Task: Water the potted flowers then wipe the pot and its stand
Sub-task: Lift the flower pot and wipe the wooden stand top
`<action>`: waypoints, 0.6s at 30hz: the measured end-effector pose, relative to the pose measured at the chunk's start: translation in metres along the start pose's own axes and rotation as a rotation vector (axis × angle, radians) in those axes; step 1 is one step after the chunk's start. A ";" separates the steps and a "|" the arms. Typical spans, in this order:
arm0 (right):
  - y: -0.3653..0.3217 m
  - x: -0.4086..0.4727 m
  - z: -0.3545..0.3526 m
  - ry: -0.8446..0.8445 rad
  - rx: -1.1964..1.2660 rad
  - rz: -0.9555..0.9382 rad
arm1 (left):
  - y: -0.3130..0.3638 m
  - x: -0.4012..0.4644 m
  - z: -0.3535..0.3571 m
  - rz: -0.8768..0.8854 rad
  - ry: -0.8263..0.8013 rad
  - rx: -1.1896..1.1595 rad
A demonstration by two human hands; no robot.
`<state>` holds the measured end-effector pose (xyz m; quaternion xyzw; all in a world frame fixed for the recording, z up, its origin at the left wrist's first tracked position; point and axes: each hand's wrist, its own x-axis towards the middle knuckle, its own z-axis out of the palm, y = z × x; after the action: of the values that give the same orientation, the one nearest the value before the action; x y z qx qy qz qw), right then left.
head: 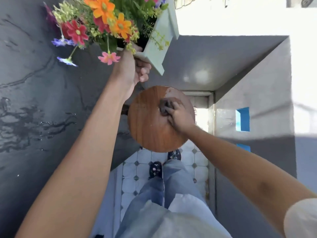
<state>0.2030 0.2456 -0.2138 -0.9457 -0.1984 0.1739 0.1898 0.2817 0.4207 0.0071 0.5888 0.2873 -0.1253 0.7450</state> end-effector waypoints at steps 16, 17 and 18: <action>-0.088 -0.038 0.051 -0.297 0.053 -0.436 | 0.019 0.028 -0.005 0.030 0.035 0.043; -0.091 -0.032 0.051 -0.323 0.028 -0.500 | 0.020 0.029 -0.006 0.031 0.037 0.044; -0.091 -0.025 0.046 -0.337 0.005 -0.560 | 0.021 0.030 -0.007 0.031 0.035 0.047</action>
<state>0.1344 0.3247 -0.2086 -0.8117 -0.4791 0.2695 0.1973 0.3150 0.4371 0.0054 0.6125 0.2881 -0.1101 0.7278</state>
